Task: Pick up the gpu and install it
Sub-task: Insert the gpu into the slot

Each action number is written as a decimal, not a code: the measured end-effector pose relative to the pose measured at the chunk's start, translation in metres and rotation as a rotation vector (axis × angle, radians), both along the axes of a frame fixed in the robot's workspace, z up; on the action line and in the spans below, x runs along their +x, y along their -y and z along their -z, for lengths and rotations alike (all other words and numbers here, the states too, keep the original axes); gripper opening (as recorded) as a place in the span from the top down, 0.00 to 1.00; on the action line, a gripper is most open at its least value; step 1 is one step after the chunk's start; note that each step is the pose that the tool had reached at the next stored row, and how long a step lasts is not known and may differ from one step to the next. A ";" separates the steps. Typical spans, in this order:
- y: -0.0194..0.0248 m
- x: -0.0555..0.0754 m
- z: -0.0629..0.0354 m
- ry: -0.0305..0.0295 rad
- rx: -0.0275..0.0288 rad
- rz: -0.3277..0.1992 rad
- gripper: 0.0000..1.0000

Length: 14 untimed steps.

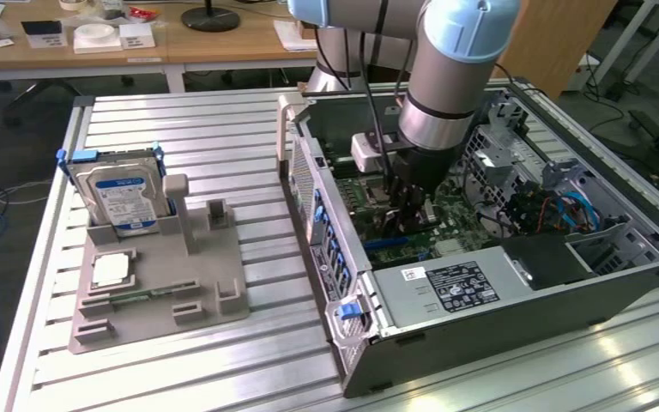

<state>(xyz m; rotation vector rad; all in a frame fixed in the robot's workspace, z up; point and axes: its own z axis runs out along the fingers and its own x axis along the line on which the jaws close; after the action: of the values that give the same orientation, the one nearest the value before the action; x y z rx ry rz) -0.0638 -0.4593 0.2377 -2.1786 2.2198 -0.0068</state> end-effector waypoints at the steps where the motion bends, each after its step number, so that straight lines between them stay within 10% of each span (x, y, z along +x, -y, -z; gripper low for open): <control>1: 0.0000 -0.001 0.0006 0.0000 0.0000 0.000 0.72; 14: 0.0000 -0.003 0.0069 -0.0001 -0.0001 0.000 0.72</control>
<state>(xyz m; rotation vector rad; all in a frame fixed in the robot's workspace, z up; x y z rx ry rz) -0.0672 -0.4593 0.2308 -2.1787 2.2199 -0.0069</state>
